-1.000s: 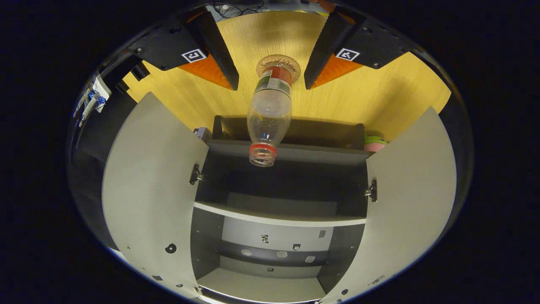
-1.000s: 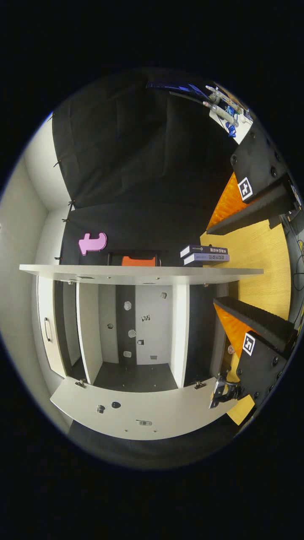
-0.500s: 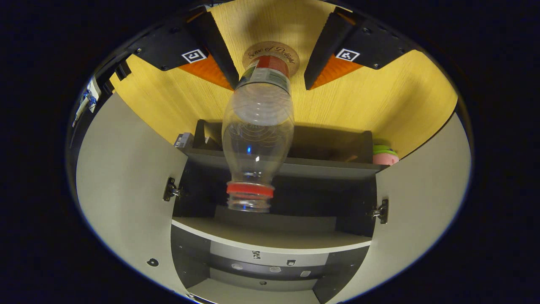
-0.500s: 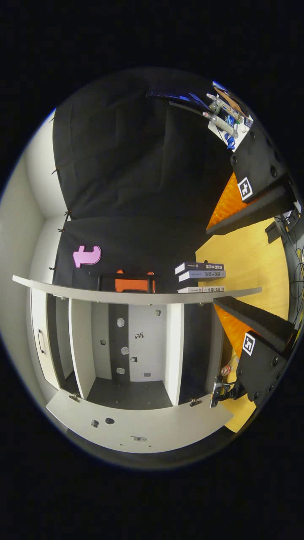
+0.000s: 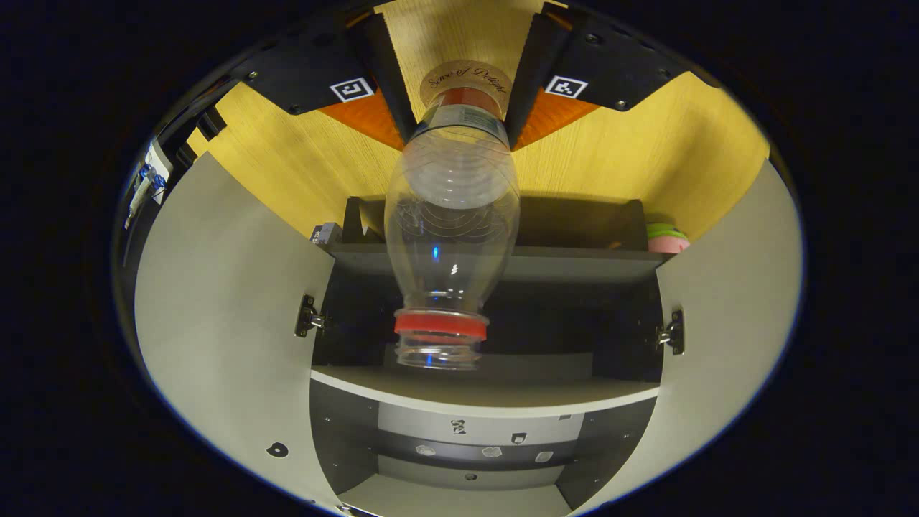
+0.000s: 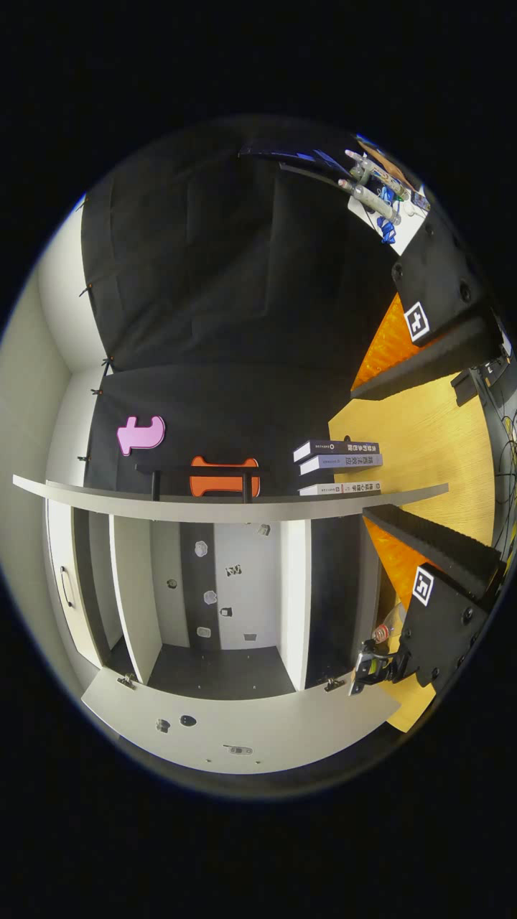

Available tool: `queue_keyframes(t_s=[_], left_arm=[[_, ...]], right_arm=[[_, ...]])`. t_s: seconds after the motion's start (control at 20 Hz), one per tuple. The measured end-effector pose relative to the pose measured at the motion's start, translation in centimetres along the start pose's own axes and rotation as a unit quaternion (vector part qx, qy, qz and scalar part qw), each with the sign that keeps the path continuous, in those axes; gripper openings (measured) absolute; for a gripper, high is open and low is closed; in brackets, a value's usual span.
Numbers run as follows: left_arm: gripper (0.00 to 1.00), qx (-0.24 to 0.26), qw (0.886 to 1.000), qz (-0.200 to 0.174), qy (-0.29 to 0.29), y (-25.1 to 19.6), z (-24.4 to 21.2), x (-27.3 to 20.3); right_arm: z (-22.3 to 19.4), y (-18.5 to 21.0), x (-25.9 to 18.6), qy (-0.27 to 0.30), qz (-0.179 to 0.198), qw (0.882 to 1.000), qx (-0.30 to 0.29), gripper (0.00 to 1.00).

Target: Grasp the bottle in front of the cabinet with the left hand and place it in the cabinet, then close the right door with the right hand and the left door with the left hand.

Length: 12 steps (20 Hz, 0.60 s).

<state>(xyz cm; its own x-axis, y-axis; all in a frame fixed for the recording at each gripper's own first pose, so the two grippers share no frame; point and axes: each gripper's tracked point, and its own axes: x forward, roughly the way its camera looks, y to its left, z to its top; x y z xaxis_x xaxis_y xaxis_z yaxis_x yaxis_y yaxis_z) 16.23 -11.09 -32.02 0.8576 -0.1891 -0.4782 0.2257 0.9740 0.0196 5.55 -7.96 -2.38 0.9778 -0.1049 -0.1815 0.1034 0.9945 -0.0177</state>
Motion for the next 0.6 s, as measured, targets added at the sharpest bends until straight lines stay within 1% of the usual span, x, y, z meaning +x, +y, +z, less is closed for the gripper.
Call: queue_keyframes(t_s=[0.25,0.4,0.45,0.6], left_arm=[[0.72,-0.002,1.000,-0.018,-0.003,-2.1,4.2,-4.3],[0.72,-0.004,1.000,-0.027,-0.014,-3.3,7.7,-6.5],[0.72,-0.010,0.999,-0.034,-0.020,-3.9,9.1,-7.1],[0.72,-0.013,0.999,-0.037,-0.034,-4.5,13.7,-8.5]], right_arm=[[0.0,0.1,0.5,0.003,0.031,0.999,0.013,0.97],[0.0,-0.7,0.8,-0.001,0.040,0.999,0.018,0.97],[0.1,-1.0,1.0,-0.004,0.041,0.999,0.018,0.98],[0.5,-2.1,1.1,-0.012,0.048,0.999,0.012,0.97]])
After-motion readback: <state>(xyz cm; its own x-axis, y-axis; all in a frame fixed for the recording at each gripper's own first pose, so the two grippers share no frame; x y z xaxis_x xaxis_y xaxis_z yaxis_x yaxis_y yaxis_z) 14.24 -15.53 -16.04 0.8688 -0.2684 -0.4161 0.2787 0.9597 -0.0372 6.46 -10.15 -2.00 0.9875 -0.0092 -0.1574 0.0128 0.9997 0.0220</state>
